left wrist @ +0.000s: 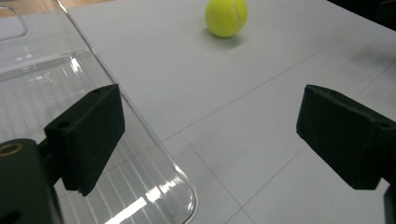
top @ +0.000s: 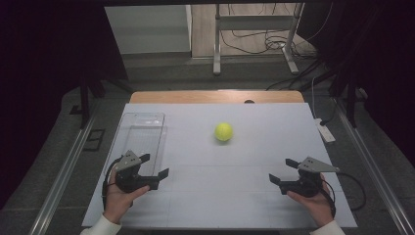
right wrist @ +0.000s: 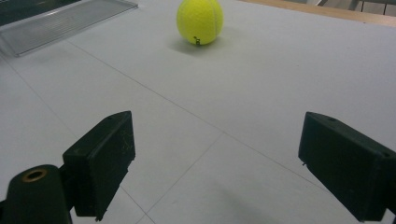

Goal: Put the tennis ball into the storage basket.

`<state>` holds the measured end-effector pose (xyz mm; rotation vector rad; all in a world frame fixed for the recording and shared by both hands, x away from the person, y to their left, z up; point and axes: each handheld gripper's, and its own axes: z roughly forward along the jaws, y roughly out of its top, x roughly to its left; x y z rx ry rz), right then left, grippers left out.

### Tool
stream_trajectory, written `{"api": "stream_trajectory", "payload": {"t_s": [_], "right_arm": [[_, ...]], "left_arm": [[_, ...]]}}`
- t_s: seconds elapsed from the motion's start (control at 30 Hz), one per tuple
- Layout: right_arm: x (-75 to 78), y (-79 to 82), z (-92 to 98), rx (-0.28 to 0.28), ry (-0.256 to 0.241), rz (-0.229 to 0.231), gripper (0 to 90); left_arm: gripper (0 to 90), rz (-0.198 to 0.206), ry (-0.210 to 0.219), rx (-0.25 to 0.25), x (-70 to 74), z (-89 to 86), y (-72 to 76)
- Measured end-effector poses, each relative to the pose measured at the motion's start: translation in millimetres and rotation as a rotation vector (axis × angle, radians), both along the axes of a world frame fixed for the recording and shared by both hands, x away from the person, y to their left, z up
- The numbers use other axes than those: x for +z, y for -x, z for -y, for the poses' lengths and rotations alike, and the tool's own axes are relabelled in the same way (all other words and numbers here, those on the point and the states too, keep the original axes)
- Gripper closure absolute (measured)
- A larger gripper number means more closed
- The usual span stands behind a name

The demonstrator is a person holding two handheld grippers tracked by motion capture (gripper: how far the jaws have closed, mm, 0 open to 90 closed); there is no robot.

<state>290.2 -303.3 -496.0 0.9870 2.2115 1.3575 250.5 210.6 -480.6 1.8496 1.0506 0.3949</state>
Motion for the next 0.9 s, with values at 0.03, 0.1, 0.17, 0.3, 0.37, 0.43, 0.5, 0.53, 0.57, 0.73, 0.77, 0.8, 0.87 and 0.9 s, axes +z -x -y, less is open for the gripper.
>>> {"api": "stream_trajectory", "payload": {"t_s": [0.03,0.1,0.17,0.3,0.37,0.43,0.5,0.53,0.57,0.73,0.77,0.8,0.87,0.9], "right_arm": [[0.0,-0.1,0.0,-0.001,0.001,0.000,11.3],[-0.1,-0.1,0.0,-0.001,0.001,-0.001,11.3],[-0.2,-0.1,-0.1,0.000,0.002,0.000,11.3],[-0.4,-0.3,-0.2,-0.001,0.007,-0.001,11.3],[-0.3,-0.3,-0.2,-0.002,0.006,0.000,11.3],[-0.3,-0.2,-0.3,-0.001,0.007,-0.001,11.3],[-0.7,-0.4,-0.4,-0.001,0.005,-0.004,11.3],[-0.8,-0.6,-0.6,0.000,0.006,-0.004,11.3],[-0.8,-0.6,-0.6,0.000,0.006,-0.004,11.3],[-0.4,0.0,-0.4,0.000,0.005,-0.003,11.3],[-0.5,-0.1,-0.4,0.000,0.007,-0.003,11.3],[-0.6,-0.3,-0.5,0.002,0.007,-0.002,11.3],[-0.6,-0.3,-0.6,0.003,0.006,-0.001,11.3],[-0.6,-0.2,-0.6,0.002,0.007,-0.002,11.3]], "left_arm": [[9.2,-0.001,-0.001,-0.003,1.1,0.6,-0.7],[9.2,-0.005,-0.001,-0.008,3.3,1.4,-2.4],[9.1,-0.011,0.005,-0.016,6.0,2.3,-4.6],[8.9,-0.014,0.008,-0.026,11.3,4.4,-8.8],[8.8,-0.017,0.006,-0.032,12.5,5.4,-10.4],[8.7,-0.022,0.005,-0.037,13.4,6.3,-12.1],[8.5,-0.025,0.004,-0.042,14.7,7.9,-14.0],[8.5,-0.023,0.001,-0.044,15.7,9.2,-14.8],[8.5,-0.023,0.001,-0.044,15.7,9.2,-14.8],[8.4,-0.033,-0.003,-0.052,15.9,12.3,-17.4],[8.4,-0.035,-0.004,-0.054,16.1,13.0,-18.3],[8.4,-0.037,-0.004,-0.058,16.2,13.6,-19.3],[8.4,-0.043,-0.003,-0.063,16.3,14.8,-22.2],[8.4,-0.045,-0.003,-0.065,16.3,15.4,-23.3]]}}
